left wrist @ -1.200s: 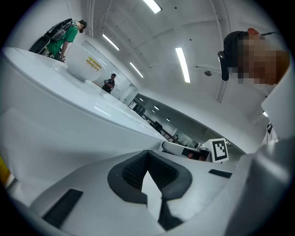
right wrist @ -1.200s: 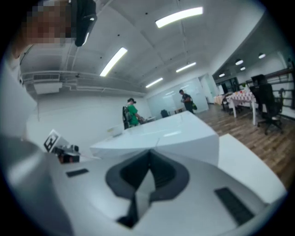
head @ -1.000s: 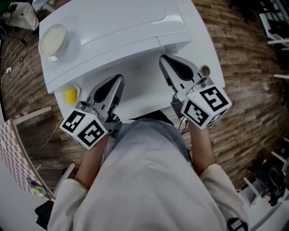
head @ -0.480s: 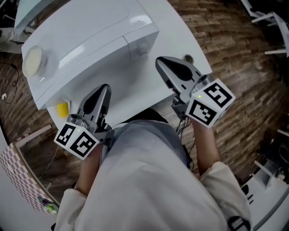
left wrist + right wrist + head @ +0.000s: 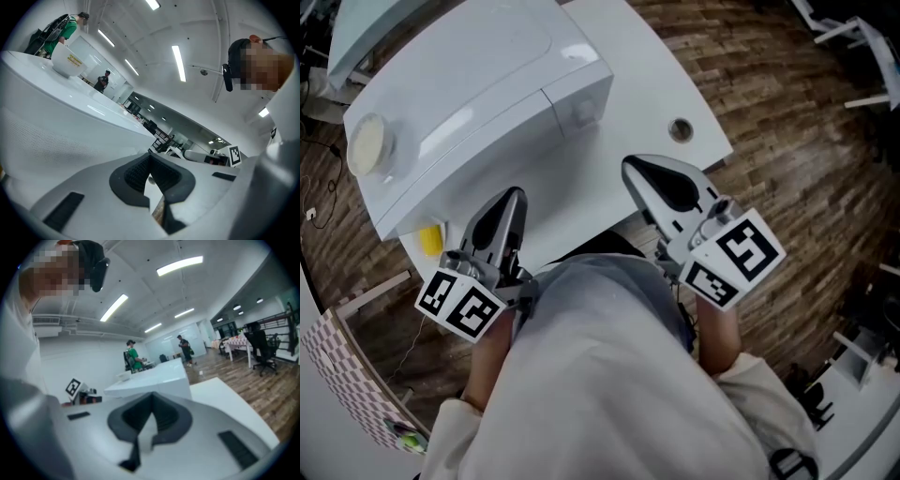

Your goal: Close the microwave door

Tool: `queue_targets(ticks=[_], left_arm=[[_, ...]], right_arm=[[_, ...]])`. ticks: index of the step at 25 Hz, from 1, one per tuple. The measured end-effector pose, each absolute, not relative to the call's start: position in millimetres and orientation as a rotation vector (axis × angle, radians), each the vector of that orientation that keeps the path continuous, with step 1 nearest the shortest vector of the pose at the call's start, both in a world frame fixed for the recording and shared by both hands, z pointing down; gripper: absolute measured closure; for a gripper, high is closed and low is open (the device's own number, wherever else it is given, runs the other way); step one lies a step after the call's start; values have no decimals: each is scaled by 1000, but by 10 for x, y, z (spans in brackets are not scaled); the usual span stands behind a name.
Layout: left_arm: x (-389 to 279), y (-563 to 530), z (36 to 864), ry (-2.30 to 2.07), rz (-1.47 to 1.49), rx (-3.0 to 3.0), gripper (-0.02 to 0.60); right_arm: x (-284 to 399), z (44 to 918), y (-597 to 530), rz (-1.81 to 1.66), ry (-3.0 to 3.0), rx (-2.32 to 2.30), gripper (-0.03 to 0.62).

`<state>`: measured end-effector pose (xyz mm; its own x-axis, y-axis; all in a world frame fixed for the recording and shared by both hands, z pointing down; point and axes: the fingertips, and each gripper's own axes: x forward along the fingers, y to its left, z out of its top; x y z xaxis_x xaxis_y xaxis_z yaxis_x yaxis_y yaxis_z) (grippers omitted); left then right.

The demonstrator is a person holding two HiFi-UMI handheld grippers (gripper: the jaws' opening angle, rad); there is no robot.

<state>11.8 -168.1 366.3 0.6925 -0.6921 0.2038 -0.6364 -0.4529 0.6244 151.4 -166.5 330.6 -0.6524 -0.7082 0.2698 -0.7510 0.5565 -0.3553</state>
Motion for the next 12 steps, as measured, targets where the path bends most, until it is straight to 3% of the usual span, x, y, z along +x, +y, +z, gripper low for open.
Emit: queue_targets(ticks=[12], left_arm=[[130, -1652, 3703, -994, -103, 2204, 565]], right_arm=[[1592, 3420, -1550, 725, -2643, 1295, 571]])
